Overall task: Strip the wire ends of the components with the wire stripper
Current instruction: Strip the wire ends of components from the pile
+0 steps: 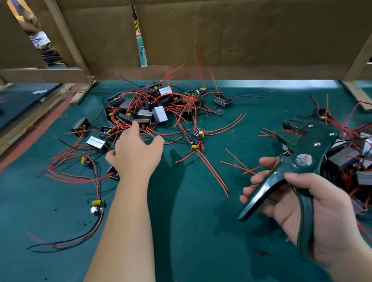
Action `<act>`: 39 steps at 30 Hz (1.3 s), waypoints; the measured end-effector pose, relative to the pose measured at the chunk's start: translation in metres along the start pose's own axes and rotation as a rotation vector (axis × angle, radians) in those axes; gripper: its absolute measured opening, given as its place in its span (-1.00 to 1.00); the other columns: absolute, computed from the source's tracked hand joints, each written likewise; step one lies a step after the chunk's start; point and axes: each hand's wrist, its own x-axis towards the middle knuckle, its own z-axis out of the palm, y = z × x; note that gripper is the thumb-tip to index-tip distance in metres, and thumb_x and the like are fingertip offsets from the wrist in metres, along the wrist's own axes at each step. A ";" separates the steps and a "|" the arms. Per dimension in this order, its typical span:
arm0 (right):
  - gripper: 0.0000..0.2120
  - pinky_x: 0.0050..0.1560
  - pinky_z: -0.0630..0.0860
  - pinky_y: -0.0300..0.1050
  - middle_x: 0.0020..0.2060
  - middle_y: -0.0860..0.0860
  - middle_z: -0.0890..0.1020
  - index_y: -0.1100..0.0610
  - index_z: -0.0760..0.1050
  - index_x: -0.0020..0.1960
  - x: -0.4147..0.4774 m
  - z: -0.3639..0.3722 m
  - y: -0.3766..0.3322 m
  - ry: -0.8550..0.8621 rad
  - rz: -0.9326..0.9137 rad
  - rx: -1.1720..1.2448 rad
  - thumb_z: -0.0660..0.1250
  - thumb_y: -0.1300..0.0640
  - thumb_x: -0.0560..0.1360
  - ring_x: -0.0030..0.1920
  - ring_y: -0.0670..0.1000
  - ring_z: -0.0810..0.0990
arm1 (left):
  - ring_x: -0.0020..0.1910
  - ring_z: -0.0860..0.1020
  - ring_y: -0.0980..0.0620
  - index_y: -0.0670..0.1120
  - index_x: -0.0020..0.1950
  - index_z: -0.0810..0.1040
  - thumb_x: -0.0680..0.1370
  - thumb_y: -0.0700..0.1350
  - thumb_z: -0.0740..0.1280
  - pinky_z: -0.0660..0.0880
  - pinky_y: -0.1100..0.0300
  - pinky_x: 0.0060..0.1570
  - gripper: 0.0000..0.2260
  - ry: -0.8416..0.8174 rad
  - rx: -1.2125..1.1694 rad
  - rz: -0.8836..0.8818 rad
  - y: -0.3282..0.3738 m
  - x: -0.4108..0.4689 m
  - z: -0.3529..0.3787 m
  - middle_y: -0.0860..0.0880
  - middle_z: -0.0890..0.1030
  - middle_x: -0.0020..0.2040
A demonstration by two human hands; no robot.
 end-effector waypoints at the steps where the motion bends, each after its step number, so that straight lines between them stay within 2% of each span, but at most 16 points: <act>1: -0.64 -0.20 0.63 0.18 -0.26 0.26 0.61 0.30 0.52 0.07 0.000 0.000 0.000 -0.002 0.003 0.009 0.17 0.18 0.34 -0.24 0.28 0.63 | 0.33 0.40 -0.04 0.01 0.47 0.34 0.49 0.09 0.32 0.20 -0.06 0.31 -0.44 0.023 -0.119 -0.003 0.000 0.000 -0.004 0.02 0.45 0.37; 5: -0.51 -0.15 0.62 0.20 -0.23 0.27 0.61 0.27 0.60 0.02 0.001 0.001 -0.002 -0.048 0.015 0.044 0.52 0.08 0.14 -0.21 0.28 0.63 | 0.31 0.41 0.11 0.06 0.34 0.49 0.42 -0.03 0.32 0.27 -0.09 0.37 -0.53 0.121 -0.545 0.425 0.017 -0.023 -0.025 0.10 0.53 0.26; 7: -0.42 -0.14 0.62 0.20 -0.22 0.27 0.61 0.25 0.63 0.01 0.001 0.002 -0.003 -0.072 0.024 0.052 0.59 0.05 0.04 -0.20 0.28 0.63 | 0.17 0.51 0.07 0.03 0.14 0.62 0.40 -0.03 0.28 0.35 0.01 0.25 -0.67 0.006 -0.638 0.617 0.026 -0.033 -0.029 0.04 0.64 0.09; 10: -0.46 -0.13 0.62 0.22 -0.21 0.27 0.60 0.24 0.65 0.00 0.001 0.001 -0.004 -0.098 0.022 0.058 0.58 0.05 0.06 -0.21 0.29 0.63 | -0.17 0.61 -0.15 -0.07 -0.31 0.68 0.40 -0.03 0.26 0.53 -0.02 -0.05 -0.77 -0.254 -0.749 0.466 0.023 -0.036 -0.026 -0.16 0.67 -0.27; 12: -0.39 -0.13 0.62 0.22 -0.21 0.27 0.61 0.25 0.65 0.00 0.001 0.001 -0.004 -0.108 0.034 0.073 0.61 0.02 0.00 -0.21 0.28 0.64 | -0.29 0.56 -0.27 -0.02 -0.45 0.65 0.40 0.00 0.27 0.52 -0.13 -0.16 -0.73 -0.275 -0.623 0.329 0.012 -0.032 -0.023 -0.24 0.62 -0.37; 16: -0.35 -0.14 0.61 0.22 -0.22 0.27 0.60 0.25 0.65 0.00 0.001 0.002 -0.005 -0.105 0.043 0.080 0.62 0.01 -0.03 -0.22 0.28 0.63 | -0.26 0.57 -0.25 0.07 -0.40 0.66 0.36 0.18 0.25 0.55 -0.13 -0.12 -0.70 -0.417 -0.439 0.282 0.005 -0.029 -0.024 -0.21 0.64 -0.32; 19: -0.35 -0.15 0.62 0.22 -0.22 0.27 0.60 0.25 0.65 -0.01 0.001 0.002 -0.005 -0.102 0.051 0.076 0.62 0.00 -0.04 -0.22 0.28 0.63 | -0.32 0.57 -0.12 0.10 -0.37 0.66 0.39 0.11 0.24 0.55 -0.08 -0.15 -0.75 -0.511 -0.368 0.332 0.014 -0.039 -0.023 -0.13 0.65 -0.32; 21: -0.35 -0.14 0.61 0.22 -0.22 0.27 0.60 0.25 0.65 -0.01 0.001 0.001 -0.005 -0.111 0.055 0.081 0.62 0.00 -0.04 -0.21 0.28 0.63 | -0.38 0.52 -0.08 0.03 -0.43 0.63 0.40 0.06 0.25 0.52 -0.05 -0.21 -0.73 -0.567 -0.436 0.363 0.025 -0.048 -0.024 -0.22 0.63 -0.32; 25: -0.36 -0.13 0.62 0.23 -0.22 0.26 0.60 0.25 0.66 -0.02 0.002 0.001 -0.005 -0.117 0.063 0.088 0.62 0.00 -0.04 -0.22 0.27 0.64 | -0.46 0.46 0.07 -0.04 -0.39 0.59 0.35 -0.02 0.35 0.37 0.28 -0.46 -0.85 -0.860 -0.888 0.363 0.036 -0.056 -0.036 -0.13 0.63 -0.37; 27: -0.35 -0.13 0.62 0.24 -0.22 0.27 0.60 0.27 0.65 -0.01 0.002 0.001 -0.005 -0.117 0.071 0.100 0.62 0.00 -0.04 -0.22 0.27 0.63 | -0.45 0.51 0.04 -0.06 -0.21 0.64 0.32 -0.04 0.40 0.41 0.28 -0.51 -0.88 -1.004 -1.230 0.306 0.032 -0.055 -0.048 -0.15 0.65 -0.29; 29: -0.33 -0.11 0.62 0.24 -0.21 0.28 0.59 0.28 0.64 0.01 0.003 0.001 -0.006 -0.119 0.081 0.121 0.61 0.01 -0.04 -0.21 0.29 0.63 | -0.38 0.57 -0.01 -0.12 0.00 0.64 0.37 -0.07 0.43 0.51 0.23 -0.48 -0.76 -1.078 -1.647 0.238 0.024 -0.050 -0.059 -0.17 0.66 -0.20; 30: -0.33 -0.11 0.61 0.25 -0.21 0.28 0.59 0.29 0.64 0.02 0.003 0.001 -0.006 -0.119 0.086 0.140 0.60 0.02 -0.03 -0.21 0.30 0.62 | -0.36 0.57 -0.02 -0.14 0.05 0.63 0.40 -0.11 0.40 0.53 0.21 -0.45 -0.74 -1.034 -1.838 0.192 0.022 -0.047 -0.063 -0.16 0.66 -0.18; 32: -0.34 -0.09 0.61 0.26 -0.20 0.29 0.58 0.30 0.63 0.03 0.004 0.000 -0.006 -0.117 0.092 0.171 0.57 0.05 -0.03 -0.20 0.31 0.62 | -0.37 0.54 0.04 -0.12 0.02 0.62 0.42 -0.16 0.34 0.49 0.26 -0.44 -0.80 -0.707 -1.974 0.071 0.016 -0.039 -0.066 -0.08 0.64 -0.22; 34: -0.37 -0.09 0.61 0.27 -0.19 0.29 0.58 0.30 0.62 0.02 0.005 -0.001 -0.005 -0.108 0.092 0.179 0.53 0.06 -0.01 -0.19 0.31 0.62 | -0.38 0.51 0.09 -0.06 -0.04 0.55 0.51 -0.25 0.21 0.45 0.29 -0.43 -0.84 -0.307 -1.712 0.007 0.011 -0.031 -0.061 -0.02 0.64 -0.26; 36: -0.42 -0.11 0.60 0.27 -0.17 0.30 0.58 0.27 0.61 -0.01 0.004 -0.001 -0.004 -0.098 0.093 0.180 0.53 0.06 0.01 -0.18 0.31 0.62 | -0.29 0.54 0.16 -0.02 -0.08 0.51 0.54 -0.35 0.14 0.44 0.31 -0.29 -0.74 -0.090 -1.184 0.042 0.008 -0.026 -0.053 0.05 0.65 -0.22; 39: -0.44 -0.12 0.60 0.26 -0.09 0.32 0.60 0.22 0.57 -0.01 0.004 0.001 -0.004 -0.095 0.121 0.161 0.58 0.05 0.05 -0.14 0.33 0.63 | -0.13 0.53 0.27 0.12 -0.14 0.53 0.50 -0.32 0.21 0.36 0.36 -0.13 -0.68 -0.189 -0.454 0.105 0.002 -0.026 -0.039 0.18 0.62 -0.13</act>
